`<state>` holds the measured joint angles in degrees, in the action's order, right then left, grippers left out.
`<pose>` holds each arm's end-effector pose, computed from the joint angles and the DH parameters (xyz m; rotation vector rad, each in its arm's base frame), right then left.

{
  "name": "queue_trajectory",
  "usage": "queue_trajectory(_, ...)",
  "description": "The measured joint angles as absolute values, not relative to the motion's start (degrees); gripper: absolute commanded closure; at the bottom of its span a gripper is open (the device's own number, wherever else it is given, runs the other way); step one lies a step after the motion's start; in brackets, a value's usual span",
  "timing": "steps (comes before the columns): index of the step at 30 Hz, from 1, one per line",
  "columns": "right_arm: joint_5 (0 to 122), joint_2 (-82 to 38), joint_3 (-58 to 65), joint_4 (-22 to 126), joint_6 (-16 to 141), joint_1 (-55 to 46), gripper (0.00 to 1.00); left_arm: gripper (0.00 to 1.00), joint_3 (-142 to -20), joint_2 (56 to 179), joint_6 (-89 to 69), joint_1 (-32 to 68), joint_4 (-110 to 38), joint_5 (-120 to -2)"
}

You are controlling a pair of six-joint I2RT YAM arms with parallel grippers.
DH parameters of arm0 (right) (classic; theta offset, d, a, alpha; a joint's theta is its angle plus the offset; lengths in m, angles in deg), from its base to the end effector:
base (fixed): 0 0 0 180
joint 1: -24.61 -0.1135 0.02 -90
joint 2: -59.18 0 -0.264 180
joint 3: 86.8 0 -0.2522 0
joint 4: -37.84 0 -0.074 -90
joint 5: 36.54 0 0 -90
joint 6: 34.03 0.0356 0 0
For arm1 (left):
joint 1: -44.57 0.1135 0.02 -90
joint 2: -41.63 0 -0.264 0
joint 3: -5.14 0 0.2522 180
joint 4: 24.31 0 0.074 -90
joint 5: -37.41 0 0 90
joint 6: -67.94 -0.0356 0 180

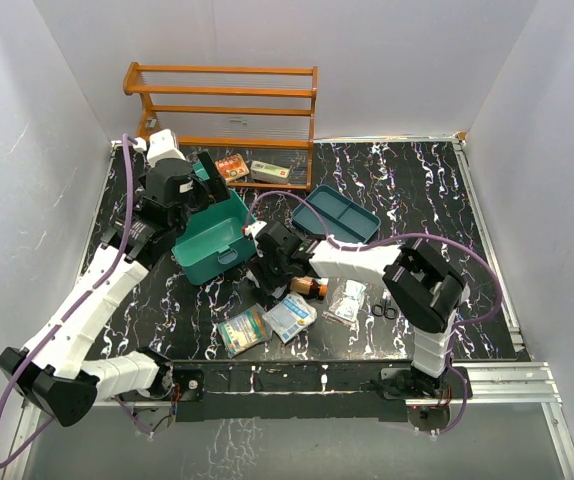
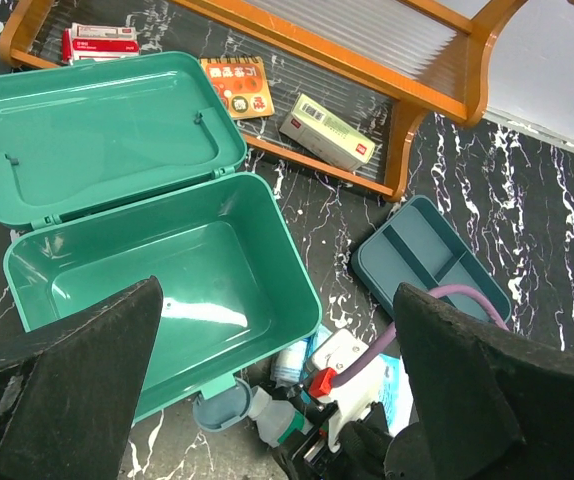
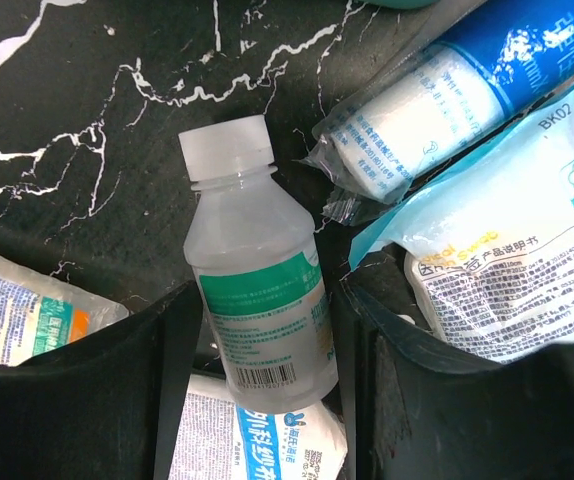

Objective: Organize the medicine kit

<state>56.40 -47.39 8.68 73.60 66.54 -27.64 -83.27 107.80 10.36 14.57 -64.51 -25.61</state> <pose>0.2357 0.3074 0.1791 -0.9616 2.4708 0.4568 0.2223 -0.1097 0.4178 -0.3584 1.8260 -0.3145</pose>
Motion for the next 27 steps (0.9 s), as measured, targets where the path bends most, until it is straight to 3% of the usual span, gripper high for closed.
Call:
queue_trajectory(7,55.0,-47.1,11.1,70.3,67.0,-27.8,0.66,0.01,-83.3,107.9,11.2,15.6,-65.7,-26.0)
queue_trajectory(14,52.6,-43.5,13.1,70.2,68.6,-27.8,0.66,0.01,-83.3,108.2,12.0,18.5,-67.5,-27.2)
queue_trajectory(23,46.0,-28.6,12.8,68.5,72.6,-27.8,0.64,0.01,-81.5,109.4,15.3,30.3,-74.2,-30.3)
queue_trajectory(27,45.4,-29.6,7.1,68.1,74.1,-27.8,0.65,0.07,-79.0,109.4,16.6,33.8,-77.1,-31.6)
